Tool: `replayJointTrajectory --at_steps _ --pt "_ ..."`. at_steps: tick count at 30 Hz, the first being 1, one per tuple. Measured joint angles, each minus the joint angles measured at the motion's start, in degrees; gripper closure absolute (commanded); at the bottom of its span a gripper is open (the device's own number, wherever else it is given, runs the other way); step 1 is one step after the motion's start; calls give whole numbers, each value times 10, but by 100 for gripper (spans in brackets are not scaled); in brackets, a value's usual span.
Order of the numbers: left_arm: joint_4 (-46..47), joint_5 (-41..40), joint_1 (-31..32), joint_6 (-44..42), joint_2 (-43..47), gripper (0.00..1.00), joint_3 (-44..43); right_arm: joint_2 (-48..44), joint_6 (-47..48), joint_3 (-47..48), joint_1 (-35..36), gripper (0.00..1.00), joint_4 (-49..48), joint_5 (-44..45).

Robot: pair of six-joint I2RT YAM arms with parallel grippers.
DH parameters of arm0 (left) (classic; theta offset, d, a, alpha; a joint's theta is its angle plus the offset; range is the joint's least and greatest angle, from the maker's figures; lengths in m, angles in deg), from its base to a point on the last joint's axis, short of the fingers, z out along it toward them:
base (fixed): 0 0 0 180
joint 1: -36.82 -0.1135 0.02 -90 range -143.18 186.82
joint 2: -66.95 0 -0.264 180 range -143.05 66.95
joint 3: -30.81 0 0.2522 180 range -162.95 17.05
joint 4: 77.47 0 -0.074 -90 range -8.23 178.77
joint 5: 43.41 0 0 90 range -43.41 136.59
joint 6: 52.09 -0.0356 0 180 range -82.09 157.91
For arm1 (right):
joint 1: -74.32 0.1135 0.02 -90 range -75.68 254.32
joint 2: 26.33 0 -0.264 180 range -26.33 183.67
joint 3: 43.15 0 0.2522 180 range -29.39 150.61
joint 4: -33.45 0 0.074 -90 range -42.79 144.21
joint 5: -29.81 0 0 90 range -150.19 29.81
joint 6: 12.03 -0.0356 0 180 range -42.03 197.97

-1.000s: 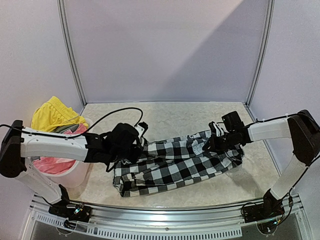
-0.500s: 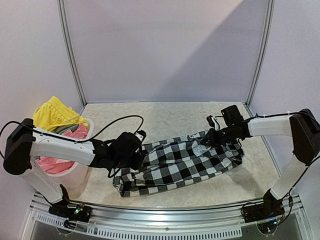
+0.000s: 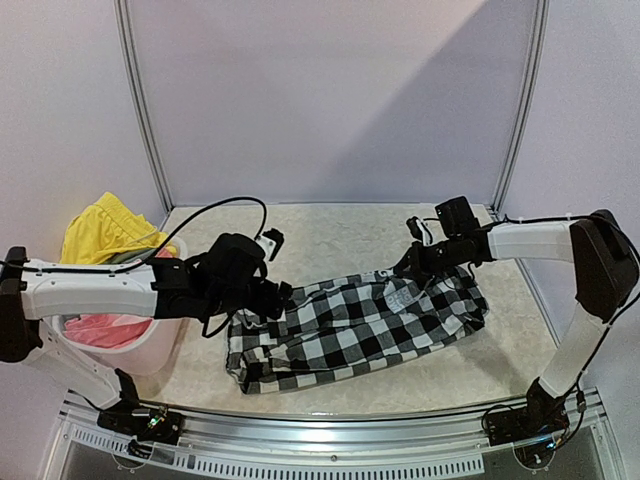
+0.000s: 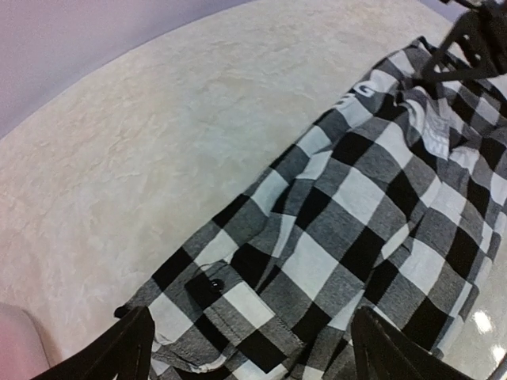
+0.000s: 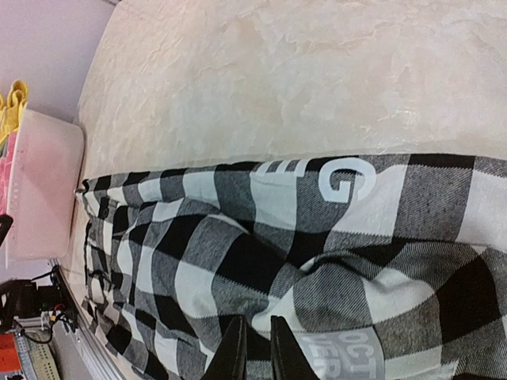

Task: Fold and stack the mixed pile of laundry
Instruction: Adjust the rectangle-folded shirt at the center of the board.

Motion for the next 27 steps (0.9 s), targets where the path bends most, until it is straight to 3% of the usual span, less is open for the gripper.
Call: replayJointTrajectory --at_steps 3,7,14,20,27 --pt "-3 50 -2 -30 -39 22 -28 32 -8 18 0 89 0 11" --pt "-14 118 -7 -55 -130 25 -81 67 -16 30 0 90 1 23" --pt "-35 156 -35 -53 -210 31 -113 117 -23 52 -1 91 5 47" --pt "-49 161 -70 -39 -240 33 -114 142 -22 54 -12 91 5 56" --pt "-50 160 -74 -8 -233 33 -54 148 -14 55 -27 91 1 47"
